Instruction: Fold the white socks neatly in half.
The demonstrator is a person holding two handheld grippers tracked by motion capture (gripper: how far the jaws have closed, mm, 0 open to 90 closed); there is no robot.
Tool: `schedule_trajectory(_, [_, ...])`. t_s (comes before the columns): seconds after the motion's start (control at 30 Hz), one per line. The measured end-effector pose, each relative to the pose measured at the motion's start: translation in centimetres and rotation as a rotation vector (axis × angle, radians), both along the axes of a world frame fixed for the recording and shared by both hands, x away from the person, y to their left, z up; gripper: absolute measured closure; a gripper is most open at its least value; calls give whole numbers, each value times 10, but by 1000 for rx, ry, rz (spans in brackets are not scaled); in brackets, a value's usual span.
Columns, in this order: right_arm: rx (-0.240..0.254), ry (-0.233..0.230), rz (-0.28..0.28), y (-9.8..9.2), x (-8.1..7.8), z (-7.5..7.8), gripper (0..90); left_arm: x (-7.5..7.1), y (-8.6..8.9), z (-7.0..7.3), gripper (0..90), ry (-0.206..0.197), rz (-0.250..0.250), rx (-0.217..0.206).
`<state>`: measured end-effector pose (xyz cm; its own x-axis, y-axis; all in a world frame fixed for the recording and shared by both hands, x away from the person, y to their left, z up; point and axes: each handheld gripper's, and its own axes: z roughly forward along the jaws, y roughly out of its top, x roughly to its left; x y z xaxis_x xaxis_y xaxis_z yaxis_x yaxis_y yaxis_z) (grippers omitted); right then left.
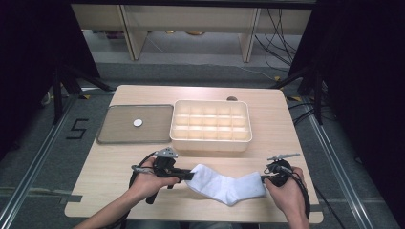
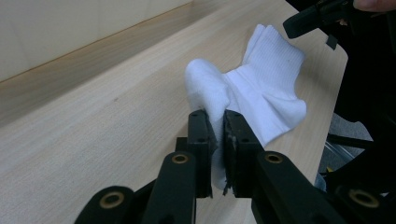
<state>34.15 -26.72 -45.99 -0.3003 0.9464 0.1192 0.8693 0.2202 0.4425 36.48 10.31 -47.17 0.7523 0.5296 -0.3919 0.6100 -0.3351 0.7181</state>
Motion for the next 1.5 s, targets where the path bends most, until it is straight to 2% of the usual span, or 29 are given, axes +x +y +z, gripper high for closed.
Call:
schedule_trajectory(0.03, [-13,30,5,0,2,-4,888,0,0,1,817,-4,5,5])
schedule_trajectory(0.2, [-18,59,-1,-1,4,-13,887,0,0,2,816,-5,1,-2])
schedule_trajectory(0.53, [-25,68,21,8,2,-15,887,1,-6,10,817,-21,-14,-22])
schedule_trajectory(0.67, [-25,68,34,13,1,-14,887,0,-9,12,816,-29,-10,-12])
schedule_trajectory(0.7, [-24,72,38,14,1,-14,887,1,-9,12,817,-28,-27,-19])
schedule_trajectory(0.77, [-27,69,42,15,1,-15,887,0,-11,13,817,-37,-13,-18])
schedule_trajectory(0.97, [-20,69,48,18,1,-15,887,-1,-12,14,816,-35,-32,-20])
schedule_trajectory(1.0, [-28,73,64,19,1,-16,887,-2,-13,14,817,-35,-30,-14])
schedule_trajectory(1.13, [-10,76,36,22,1,-16,886,-3,-15,15,816,-39,-39,-20])
schedule_trajectory(1.2, [-23,70,62,21,1,-16,886,-5,-17,17,817,-44,-37,-20])
schedule_trajectory(1.27, [-20,67,52,22,1,-16,886,-4,-18,17,817,-41,-49,-29])
schedule_trajectory(1.33, [-23,72,70,23,1,-16,886,-6,-19,18,817,-49,-39,-22])
schedule_trajectory(1.37, [-15,69,52,25,1,-16,886,-5,-20,18,816,-46,-53,-31])
schedule_trajectory(1.5, [-13,66,66,27,0,-16,887,-7,-24,19,817,-55,-50,-31])
